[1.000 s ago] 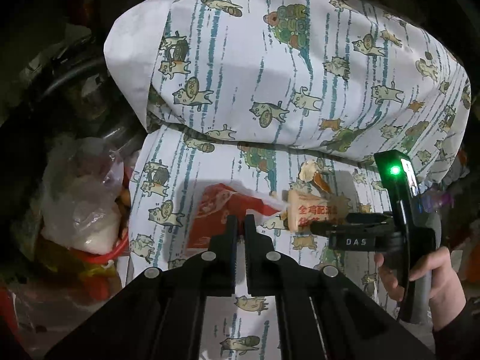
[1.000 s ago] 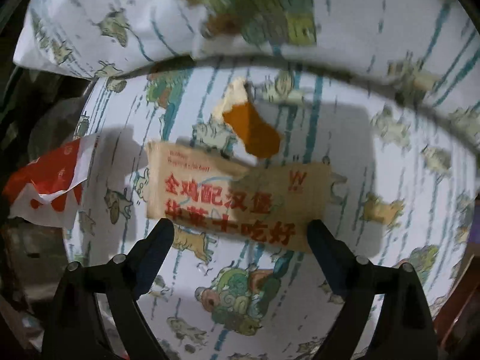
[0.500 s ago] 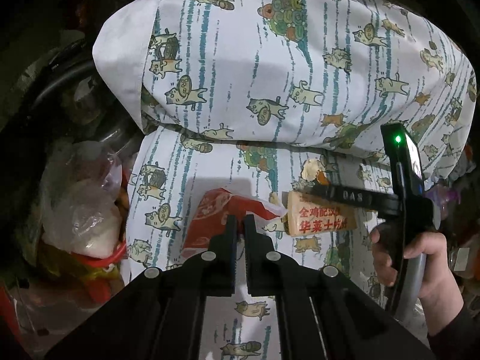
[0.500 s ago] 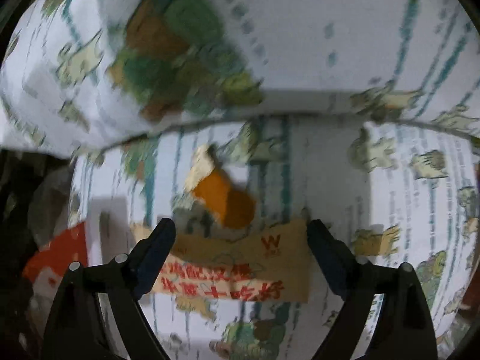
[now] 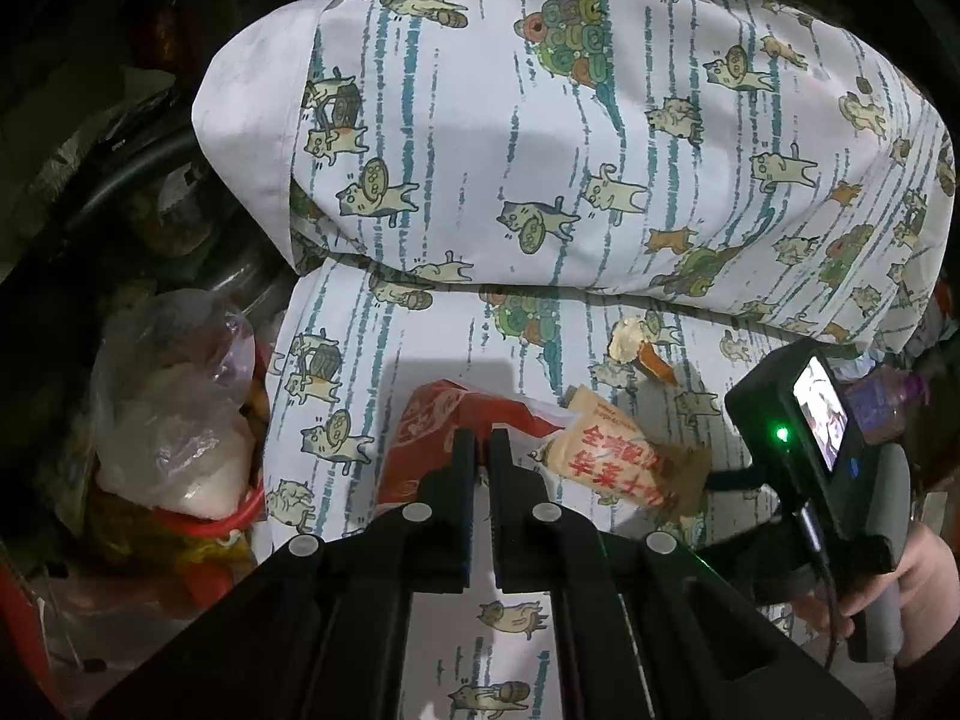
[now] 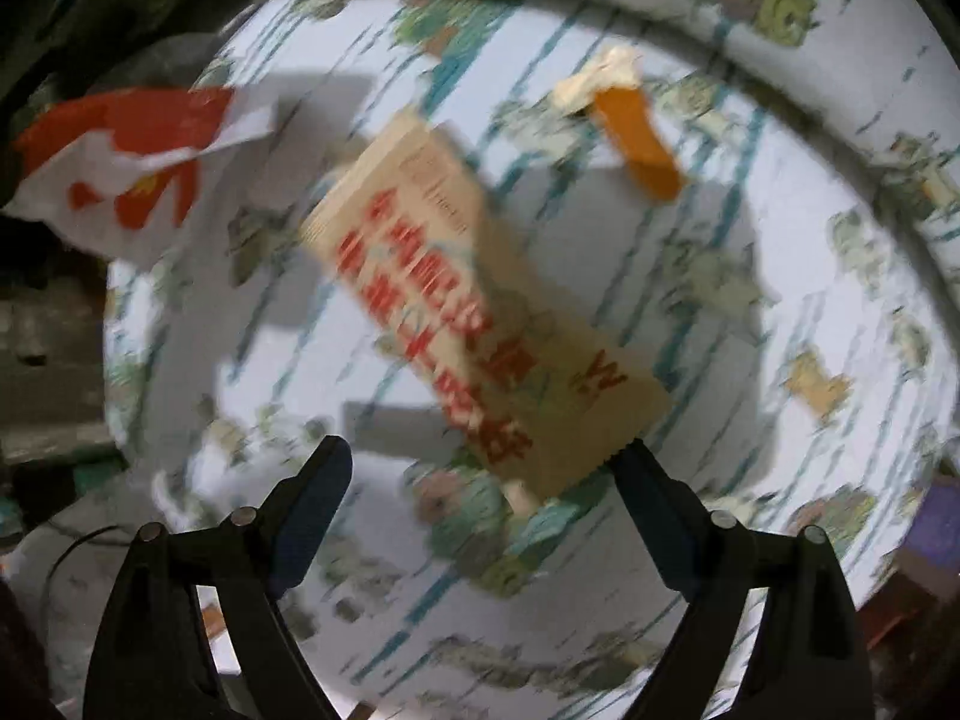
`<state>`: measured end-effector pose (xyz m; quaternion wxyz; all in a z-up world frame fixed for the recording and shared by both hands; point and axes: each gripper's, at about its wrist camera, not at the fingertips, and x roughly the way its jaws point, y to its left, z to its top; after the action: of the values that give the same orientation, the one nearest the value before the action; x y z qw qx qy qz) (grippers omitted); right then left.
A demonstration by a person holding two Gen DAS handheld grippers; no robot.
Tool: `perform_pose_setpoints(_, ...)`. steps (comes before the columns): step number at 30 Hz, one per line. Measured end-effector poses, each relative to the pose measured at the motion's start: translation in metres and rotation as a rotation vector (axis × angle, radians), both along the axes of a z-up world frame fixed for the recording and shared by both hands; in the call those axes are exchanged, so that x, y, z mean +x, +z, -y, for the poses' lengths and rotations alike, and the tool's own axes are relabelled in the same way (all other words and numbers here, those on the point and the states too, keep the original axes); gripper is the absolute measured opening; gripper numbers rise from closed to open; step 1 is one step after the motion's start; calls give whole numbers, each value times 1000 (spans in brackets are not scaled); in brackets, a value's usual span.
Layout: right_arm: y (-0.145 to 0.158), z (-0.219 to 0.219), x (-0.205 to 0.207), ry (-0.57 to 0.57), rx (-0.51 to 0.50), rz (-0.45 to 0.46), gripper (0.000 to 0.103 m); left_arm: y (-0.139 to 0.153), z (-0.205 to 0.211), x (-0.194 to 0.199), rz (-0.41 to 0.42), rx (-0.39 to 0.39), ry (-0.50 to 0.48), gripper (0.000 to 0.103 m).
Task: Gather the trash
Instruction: 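Lift wrapper and red box and carry both over pink wastebasket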
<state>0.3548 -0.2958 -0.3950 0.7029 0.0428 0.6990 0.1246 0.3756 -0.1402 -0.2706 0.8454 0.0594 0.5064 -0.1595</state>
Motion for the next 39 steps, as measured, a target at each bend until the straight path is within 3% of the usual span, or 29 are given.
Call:
perform_pose_setpoints(2,6,-8,0,21,5,32,83,2,0,-1,6,-1,-1,5)
perform_pose_setpoints(5,27,-6,3,-32,-98,176,83,4,-1,0,9,-4,3,5)
perform_pose_setpoints(10,38,-18,13,-38,-136,311,83,3,-5,4,-2,-16,14,5)
perform_pose_setpoints(15,15,-44,19,70,-143,249,83,2,-9,5,-6,-15,18,5)
perform_pose_setpoints(22,-4,-50,21,46,-198,203,84,2,-14,1,-4,-9,16,5)
perform_pose_setpoints(26,1,-34,29,-76,-188,201,54,3,-17,1,-2,-12,27,5)
perform_pose_setpoints(29,4,-15,29,-147,-172,205,48,8,-17,-1,20,-9,42,5)
perform_pose_setpoints(33,26,9,24,-222,-185,247,43,26,-15,-7,64,-63,7,5)
perform_pose_setpoints(39,81,19,5,-244,-138,375,42,33,-13,-13,87,-68,13,5)
